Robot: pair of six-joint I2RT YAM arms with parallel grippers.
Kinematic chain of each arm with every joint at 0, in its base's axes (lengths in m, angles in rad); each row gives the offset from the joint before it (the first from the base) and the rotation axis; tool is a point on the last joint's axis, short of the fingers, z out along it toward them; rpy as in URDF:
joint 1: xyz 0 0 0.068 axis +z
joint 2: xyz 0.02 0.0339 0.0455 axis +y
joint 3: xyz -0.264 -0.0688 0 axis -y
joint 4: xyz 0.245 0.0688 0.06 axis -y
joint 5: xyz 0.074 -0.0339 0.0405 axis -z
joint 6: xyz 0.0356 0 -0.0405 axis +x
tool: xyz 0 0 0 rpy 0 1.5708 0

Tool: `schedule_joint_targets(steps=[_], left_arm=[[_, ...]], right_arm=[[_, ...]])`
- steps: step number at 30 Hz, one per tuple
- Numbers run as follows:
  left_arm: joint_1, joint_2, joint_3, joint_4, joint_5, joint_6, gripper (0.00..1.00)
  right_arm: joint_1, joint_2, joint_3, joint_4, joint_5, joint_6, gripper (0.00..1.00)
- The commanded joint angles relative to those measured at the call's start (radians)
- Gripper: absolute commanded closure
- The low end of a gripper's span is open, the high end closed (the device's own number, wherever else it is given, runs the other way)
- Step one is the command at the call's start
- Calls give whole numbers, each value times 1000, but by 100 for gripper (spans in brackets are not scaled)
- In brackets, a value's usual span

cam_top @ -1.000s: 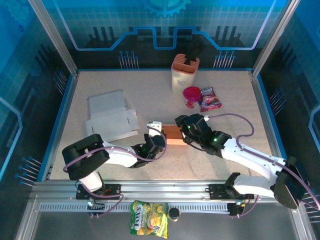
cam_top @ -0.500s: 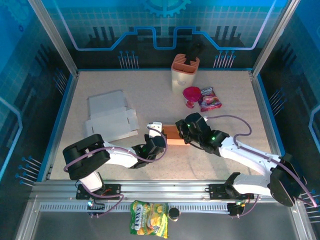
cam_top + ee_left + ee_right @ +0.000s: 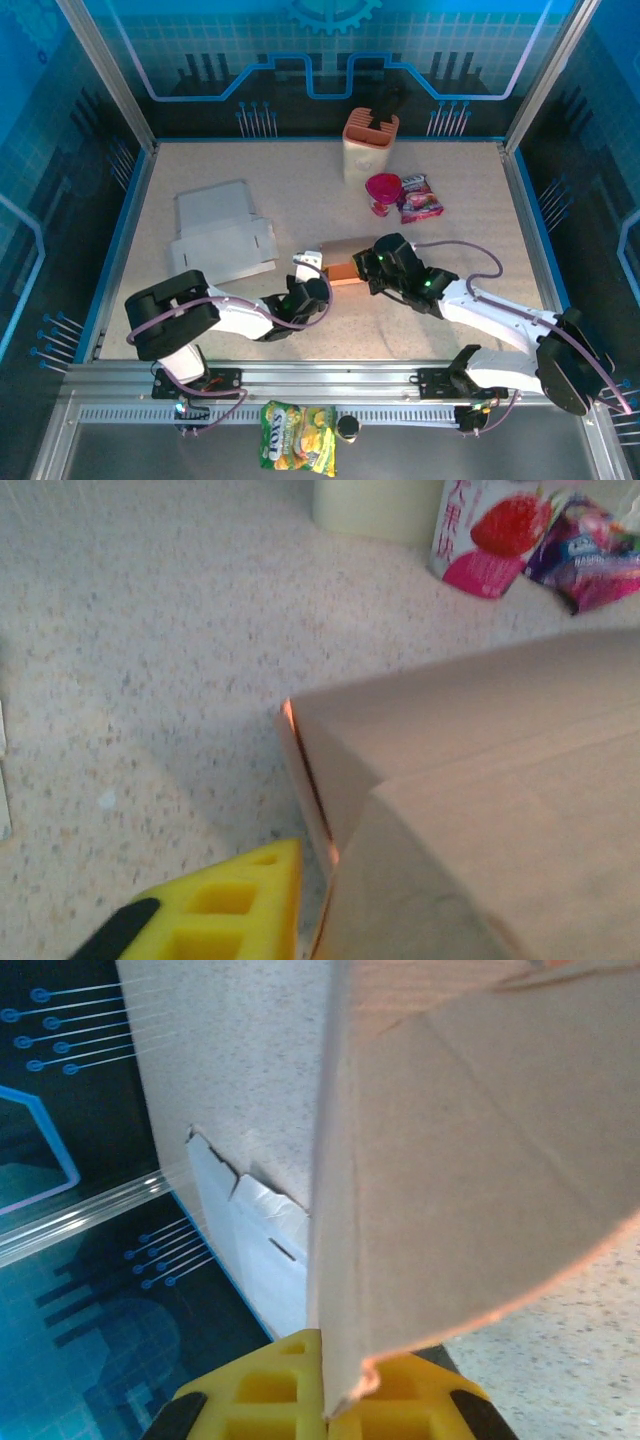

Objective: Fold the paper box

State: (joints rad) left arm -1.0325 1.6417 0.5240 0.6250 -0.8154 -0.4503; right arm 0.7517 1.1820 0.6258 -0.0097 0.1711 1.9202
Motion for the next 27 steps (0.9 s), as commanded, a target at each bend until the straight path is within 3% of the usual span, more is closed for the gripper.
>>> schedule_joint_targets(steps=[1, 8, 15, 21, 27], left_arm=[[-15, -73, -33, -60, 5, -43, 72], [-53, -225, -78, -189, 12, -117, 52], [-56, -446, -28, -505, 46, -286, 29], [40, -492, 119, -780, 263, -389, 27], [69, -470, 159, -831, 354, -415, 27]], right_arm=[[1, 1, -31, -22, 14, 30, 100], [0, 2, -55, -8, 13, 31, 100], [2, 1, -64, -8, 6, 16, 100], [4, -1, -89, 3, -18, -6, 100], [2, -8, -124, 30, -44, -32, 100]])
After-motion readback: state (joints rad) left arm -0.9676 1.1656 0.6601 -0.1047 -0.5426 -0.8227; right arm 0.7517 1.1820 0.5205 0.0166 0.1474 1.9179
